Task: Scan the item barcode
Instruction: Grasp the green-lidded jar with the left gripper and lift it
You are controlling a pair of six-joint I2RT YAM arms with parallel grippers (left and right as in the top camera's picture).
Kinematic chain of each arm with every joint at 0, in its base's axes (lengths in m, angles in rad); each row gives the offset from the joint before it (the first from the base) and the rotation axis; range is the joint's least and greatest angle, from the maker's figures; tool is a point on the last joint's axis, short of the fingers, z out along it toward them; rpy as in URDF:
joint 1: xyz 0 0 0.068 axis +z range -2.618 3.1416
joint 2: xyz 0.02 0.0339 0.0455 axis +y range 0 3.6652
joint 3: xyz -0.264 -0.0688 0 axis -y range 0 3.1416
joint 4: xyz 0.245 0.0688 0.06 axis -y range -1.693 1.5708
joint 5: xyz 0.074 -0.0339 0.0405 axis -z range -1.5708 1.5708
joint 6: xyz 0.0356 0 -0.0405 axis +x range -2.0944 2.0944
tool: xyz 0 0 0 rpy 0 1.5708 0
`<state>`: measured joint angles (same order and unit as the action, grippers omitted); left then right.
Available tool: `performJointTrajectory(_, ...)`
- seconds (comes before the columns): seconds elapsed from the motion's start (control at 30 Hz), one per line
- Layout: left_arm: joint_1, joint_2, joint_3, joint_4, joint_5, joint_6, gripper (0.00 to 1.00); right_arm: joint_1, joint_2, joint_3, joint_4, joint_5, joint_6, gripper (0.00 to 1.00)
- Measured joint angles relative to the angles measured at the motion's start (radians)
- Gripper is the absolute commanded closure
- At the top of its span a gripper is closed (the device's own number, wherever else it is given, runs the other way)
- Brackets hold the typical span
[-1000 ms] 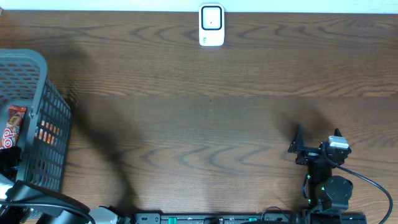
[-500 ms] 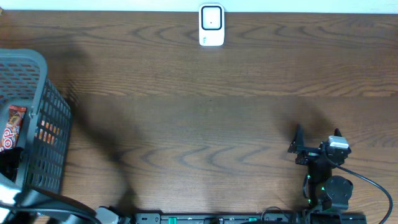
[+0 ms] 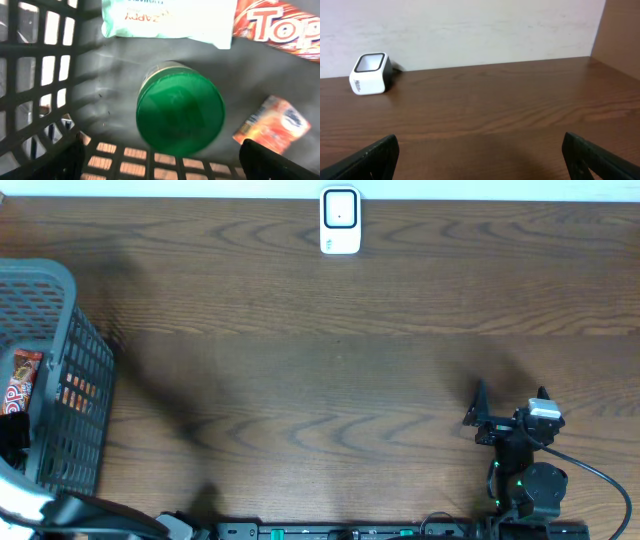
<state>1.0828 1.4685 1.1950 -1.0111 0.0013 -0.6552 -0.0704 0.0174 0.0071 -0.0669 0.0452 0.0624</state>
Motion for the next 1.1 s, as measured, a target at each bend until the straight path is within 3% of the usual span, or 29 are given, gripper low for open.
performJointTrajectory(0.47,0.000,0.275,0.000,0.026,0.019,0.006,0.02,0.000,0.000,0.000,0.000,0.000,0.000,0.01)
performJointTrajectory(0.67,0.000,0.339,0.001,0.028,0.020,0.019,0.34,0.000,0.000,0.000,0.000,0.000,0.000,0.01)
performJointTrajectory(0.77,-0.001,0.336,0.001,0.028,0.019,0.027,0.43,0.000,0.000,0.000,0.000,0.000,0.000,0.01)
performJointTrajectory(0.93,-0.001,0.336,0.005,0.019,0.019,0.035,0.50,0.000,0.000,0.000,0.000,0.000,0.000,0.01)
performJointTrajectory(1.1,-0.001,0.336,0.018,-0.031,0.030,0.035,0.50,0.000,0.000,0.000,0.000,0.000,0.000,0.01)
